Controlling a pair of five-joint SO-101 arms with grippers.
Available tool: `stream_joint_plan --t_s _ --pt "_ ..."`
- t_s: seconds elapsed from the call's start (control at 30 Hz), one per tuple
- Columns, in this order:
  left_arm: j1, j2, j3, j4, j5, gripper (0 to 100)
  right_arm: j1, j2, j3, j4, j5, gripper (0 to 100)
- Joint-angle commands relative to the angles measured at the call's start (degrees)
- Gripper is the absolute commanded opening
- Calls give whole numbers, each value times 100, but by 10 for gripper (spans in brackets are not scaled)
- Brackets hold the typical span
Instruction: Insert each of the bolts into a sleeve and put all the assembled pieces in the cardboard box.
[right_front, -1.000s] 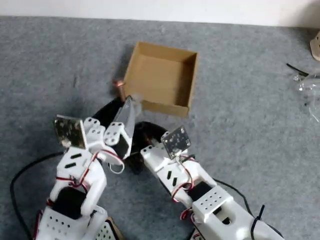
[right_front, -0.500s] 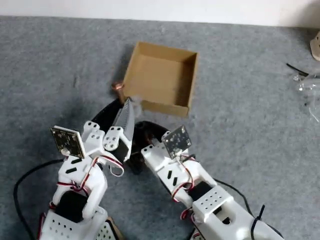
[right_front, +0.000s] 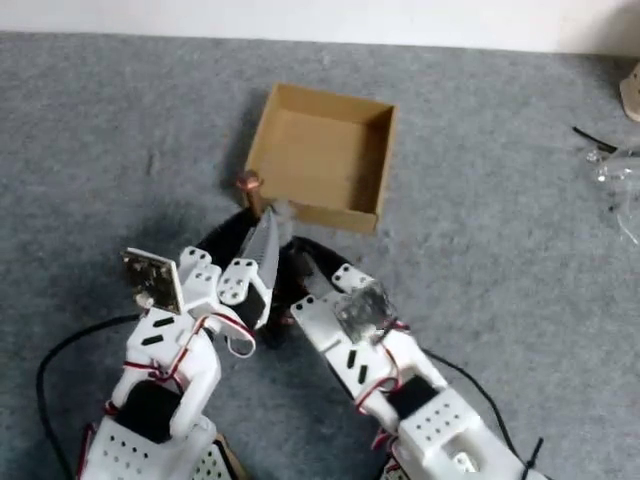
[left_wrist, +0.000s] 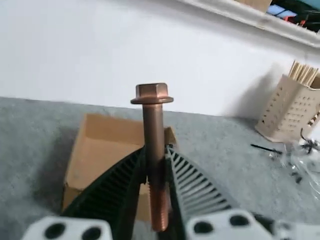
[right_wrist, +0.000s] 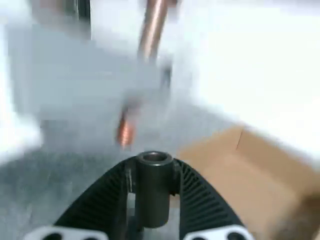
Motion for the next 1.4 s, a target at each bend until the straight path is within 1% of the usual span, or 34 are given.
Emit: stream_joint_plan --t_s 0.0,0.07,0.13,0.27,0.33,0.5,0.53,0.63,0.7,0.8,0.87,0.97,1.07,1.2,1.27,1.37 --pt "136 -110 -110 -193 35 6 84 -1358 831 -31 70 4" --pt "242 -101 -119 -193 35 6 84 -1938 1015 787 70 4" --pt "330 -101 -119 -193 35 6 -48 -2501 901 1587 70 4" --pt "295 -136 -242 -334 35 6 -180 -3451 840 2993 62 4" --pt "303 -145 -444 -325 53 6 -154 -3749 831 3380 62 4" --pt "338 -145 -637 -308 70 6 -180 -3644 831 3451 62 4" --pt "338 -154 -629 -211 70 6 -189 -3644 831 3451 62 4" --pt "400 -180 -769 466 44 6 -189 -3644 831 3512 62 4" --pt "523 -382 -1024 1064 35 6 -189 -3653 796 3873 62 4" --pt "514 -681 -1455 1873 18 6 -189 -3653 338 4479 53 4" --pt "426 -646 -1543 2163 -185 6 -180 -3662 145 4760 -132 4" --pt "426 -629 -1534 2382 -343 5 -198 -3688 22 4796 -492 4" --pt "479 -629 -1534 2365 -343 5 -382 -3705 31 4778 -501 4" --pt "892 -620 -1490 2347 -334 5 -444 -3714 31 4778 -501 4" --pt "910 -620 -1244 1925 -360 5 -444 -3714 31 4778 -501 4" --pt "708 -620 -576 835 -387 5 -435 -3714 31 4778 -422 4"
